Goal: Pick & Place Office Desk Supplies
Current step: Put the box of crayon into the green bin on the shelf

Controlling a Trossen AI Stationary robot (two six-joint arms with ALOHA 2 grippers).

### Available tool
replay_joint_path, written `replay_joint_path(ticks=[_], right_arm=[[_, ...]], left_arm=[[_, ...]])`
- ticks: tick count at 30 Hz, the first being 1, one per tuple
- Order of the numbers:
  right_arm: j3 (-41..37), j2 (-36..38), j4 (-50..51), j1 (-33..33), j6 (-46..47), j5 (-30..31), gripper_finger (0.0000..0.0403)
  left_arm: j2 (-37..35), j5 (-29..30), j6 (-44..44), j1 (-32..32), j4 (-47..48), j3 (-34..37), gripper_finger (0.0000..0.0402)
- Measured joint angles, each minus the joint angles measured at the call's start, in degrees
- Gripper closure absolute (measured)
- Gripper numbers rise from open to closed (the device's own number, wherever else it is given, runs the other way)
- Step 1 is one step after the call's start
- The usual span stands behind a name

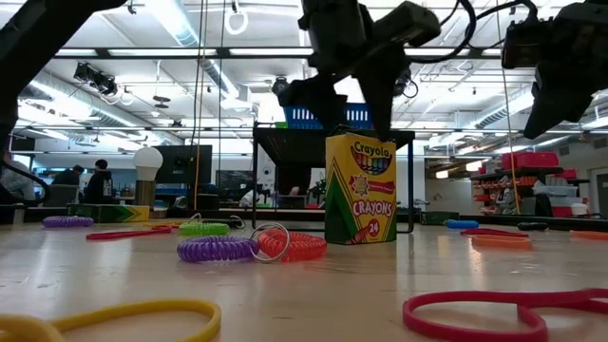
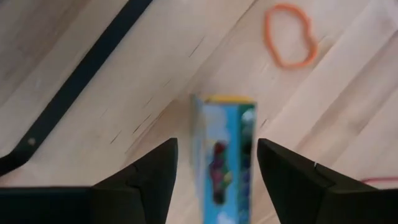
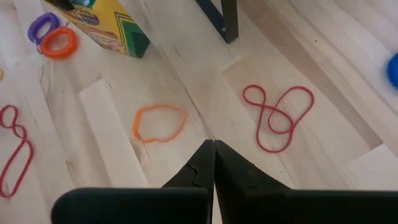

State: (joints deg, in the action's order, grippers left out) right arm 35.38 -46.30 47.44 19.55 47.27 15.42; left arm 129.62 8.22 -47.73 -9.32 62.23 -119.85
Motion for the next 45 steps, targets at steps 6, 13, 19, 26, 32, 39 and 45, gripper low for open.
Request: replay_joint_path(ticks=[6, 13, 19, 26, 32, 39, 45], right_arm=[[0.0, 0.0, 0.0, 0.0, 0.0, 0.7, 0.0394], [0.0, 0.0, 0.0, 0.0, -0.2, 0.8, 0.0394], [0.0, 0.0, 0.0, 0.0, -0.2, 1.0, 0.0394], [0.0, 0.0, 0.0, 0.0, -0.2, 1.0, 0.0394], [0.0, 0.0, 0.0, 0.0, -0.2, 0.9, 0.0394], [0.0, 0.0, 0.0, 0.0, -0.2, 0.9, 0.0394], [0.0, -0.1, -0.4, -0.4, 0.1, 0.9, 0.0394]], left_arm=[[0.8, 0.0, 0.8, -0.1, 1.9, 0.0, 0.0204], [1.6, -1.2, 4.2, -0.4, 2.9, 0.0, 0.0237], [1.6, -1.1, 7.7, -0.5, 3.6, 0.0, 0.0277], [-0.8, -1.4, 15.2, -0.5, 5.3, 0.1, 0.0308], [-9.9, 1.9, 23.3, -0.7, 5.8, 0.1, 0.0310], [-25.2, 13.8, 28.5, 0.1, 4.7, 0.0, 0.0311], [-36.0, 17.5, 36.7, 9.9, 1.1, 0.0, 0.0312]])
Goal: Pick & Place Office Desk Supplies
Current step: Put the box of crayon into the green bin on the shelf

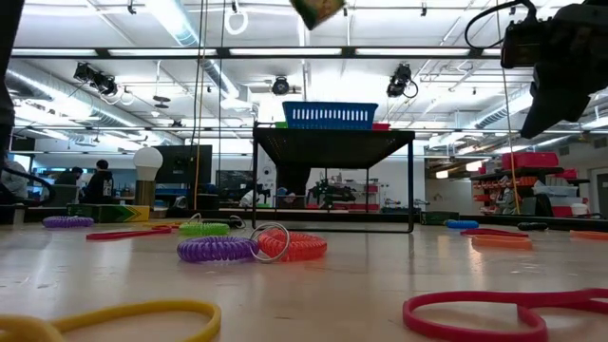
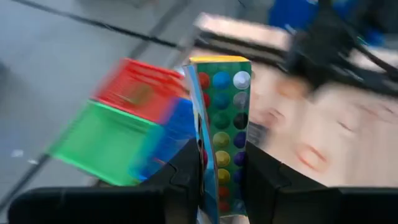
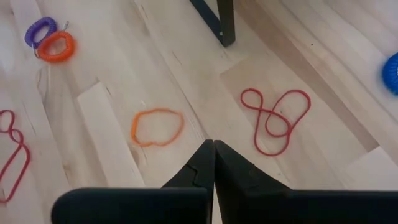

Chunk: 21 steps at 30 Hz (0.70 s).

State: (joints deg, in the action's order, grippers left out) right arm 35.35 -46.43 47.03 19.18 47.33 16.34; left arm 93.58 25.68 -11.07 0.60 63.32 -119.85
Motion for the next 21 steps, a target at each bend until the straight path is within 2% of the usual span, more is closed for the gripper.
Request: replay_joint_path(ticks=[3, 7, 11, 15, 21], right_arm=[[0.0, -0.1, -0.9, -0.8, 0.0, 0.0, 0.0394], [0.0, -0.1, -2.2, -2.5, 1.6, 0.0, 0.0394], [0.0, -0.1, -3.1, -4.4, 3.6, 0.5, 0.0394], [0.0, -0.1, -4.2, -6.1, 4.9, 2.2, 0.0394], [0.0, -0.1, -6.3, -8.3, 4.4, 2.4, 0.0394]], left_arm=[[-2.1, -6.7, 9.4, 9.6, -2.8, -0.1, 0.0312], [-1.4, -20.7, 23.3, 22.4, -3.0, 0.0, 0.0312], [1.8, -29.1, 34.5, 30.9, -3.4, 0.0, 0.0312], [5.8, -33.4, 40.5, 35.8, -3.5, 0.0, 0.0312], [11.6, -34.1, 45.8, 38.1, -3.4, 0.0, 0.0313]])
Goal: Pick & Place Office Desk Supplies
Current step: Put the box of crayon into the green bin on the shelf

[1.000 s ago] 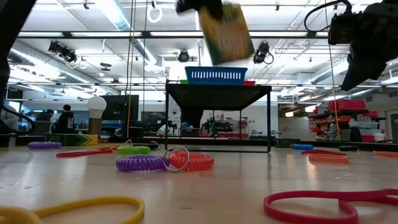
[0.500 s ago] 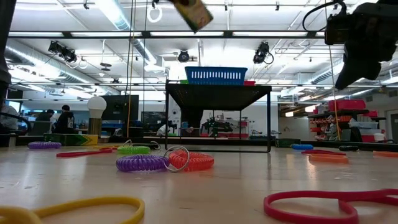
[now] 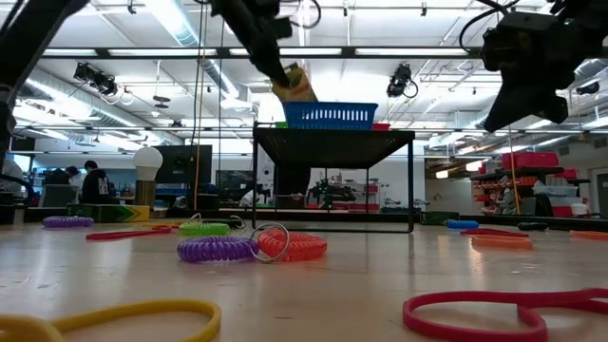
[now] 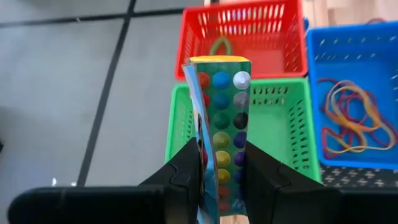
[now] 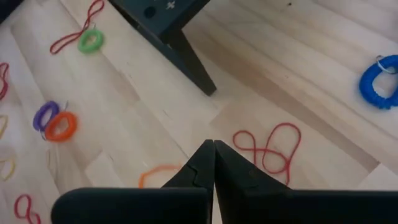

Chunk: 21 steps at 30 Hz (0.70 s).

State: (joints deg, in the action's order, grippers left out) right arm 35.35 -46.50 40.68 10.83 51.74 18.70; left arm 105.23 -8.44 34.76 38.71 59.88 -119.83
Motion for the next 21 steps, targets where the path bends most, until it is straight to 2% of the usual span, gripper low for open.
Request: replay_joint_path(ticks=[6, 14, 21], right_arm=[[0.0, 0.0, -0.5, -1.6, -2.2, 0.2, 0.0394], [0.0, 0.0, -0.6, -3.1, -5.5, 0.2, 0.0394], [0.0, 0.0, -0.8, -4.7, -7.5, 0.2, 0.0394]], left_arm=[[4.2, 2.1, 0.0, 0.0, 0.1, 0.0, 0.0313], [7.0, 2.5, -0.1, 0.0, -0.4, 0.0, 0.0313], [8.2, 5.5, 1.0, 0.0, 0.1, 0.0, 0.0312]])
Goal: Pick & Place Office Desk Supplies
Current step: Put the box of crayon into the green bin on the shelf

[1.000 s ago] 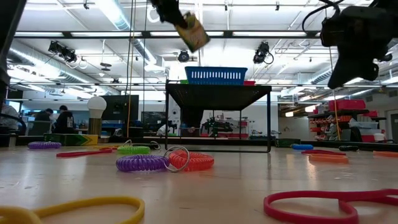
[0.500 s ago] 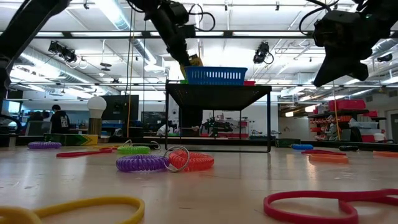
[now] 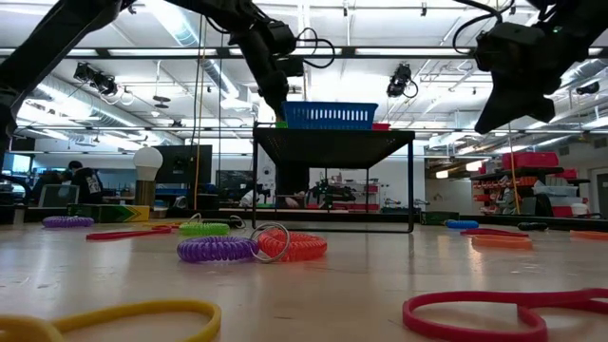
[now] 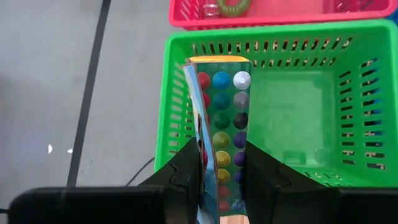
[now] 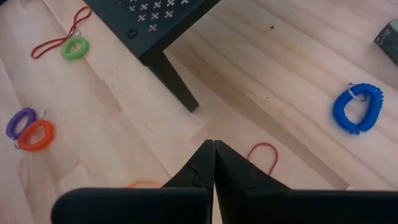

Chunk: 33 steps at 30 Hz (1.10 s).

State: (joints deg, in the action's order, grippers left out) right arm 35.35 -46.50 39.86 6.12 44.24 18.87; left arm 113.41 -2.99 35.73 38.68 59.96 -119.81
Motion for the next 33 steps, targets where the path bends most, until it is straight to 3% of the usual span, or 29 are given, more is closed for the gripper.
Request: replay_joint_path(ticks=[23, 27, 33], right_arm=[[0.0, 0.0, -0.3, 0.0, -0.2, 0.5, 0.0394], [0.0, 0.0, -0.3, 0.0, -0.2, 0.5, 0.0394], [0.0, 0.0, -0.3, 0.0, -0.2, 0.5, 0.0394]], left_arm=[[0.0, 1.7, 0.3, -0.1, -3.2, 0.0, 0.0239], [0.0, 1.7, 0.3, -0.1, -5.3, 0.0, 0.0241], [0.0, 1.5, 0.3, -0.1, -5.4, 0.0, 0.0276]])
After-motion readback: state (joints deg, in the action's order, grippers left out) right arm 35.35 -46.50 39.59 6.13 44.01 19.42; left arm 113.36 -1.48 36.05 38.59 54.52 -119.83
